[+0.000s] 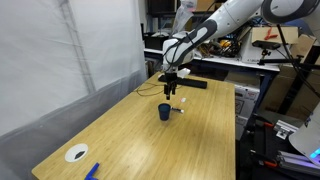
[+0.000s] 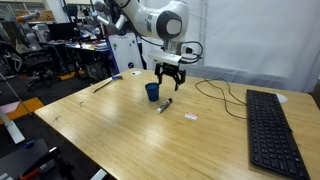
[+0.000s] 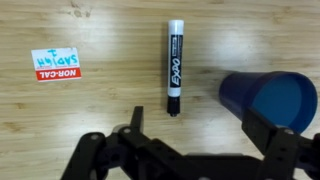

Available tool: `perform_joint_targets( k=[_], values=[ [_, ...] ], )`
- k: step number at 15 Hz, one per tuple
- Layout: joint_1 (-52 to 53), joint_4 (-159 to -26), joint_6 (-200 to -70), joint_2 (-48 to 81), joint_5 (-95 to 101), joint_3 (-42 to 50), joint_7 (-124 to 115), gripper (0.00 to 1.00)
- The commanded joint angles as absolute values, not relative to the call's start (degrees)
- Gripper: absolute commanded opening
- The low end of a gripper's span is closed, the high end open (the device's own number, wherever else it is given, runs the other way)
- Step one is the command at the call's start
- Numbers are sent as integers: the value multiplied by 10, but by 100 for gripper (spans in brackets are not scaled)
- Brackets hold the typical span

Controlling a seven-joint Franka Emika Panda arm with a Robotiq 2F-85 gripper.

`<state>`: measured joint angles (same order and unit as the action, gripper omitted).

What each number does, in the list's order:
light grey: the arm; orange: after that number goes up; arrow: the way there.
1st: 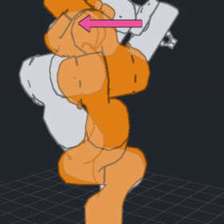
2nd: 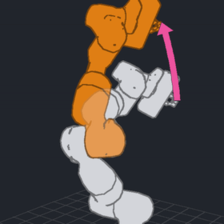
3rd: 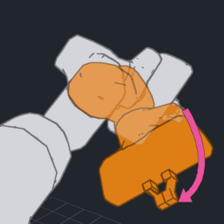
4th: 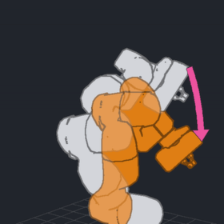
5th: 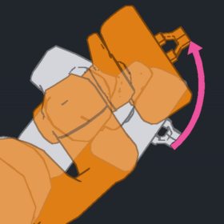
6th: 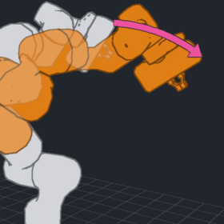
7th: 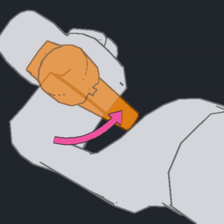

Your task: Take the marker out of the cup and put it on the table

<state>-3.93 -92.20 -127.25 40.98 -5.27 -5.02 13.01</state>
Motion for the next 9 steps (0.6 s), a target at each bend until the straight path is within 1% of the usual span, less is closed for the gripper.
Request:
perform_joint_targets(
  k=[1,9],
  values=[
    [-28,-944,-1285,377,-44,-41,108,100],
    [-2,-974,-1312,319,-11,-29,66,100]
  ],
)
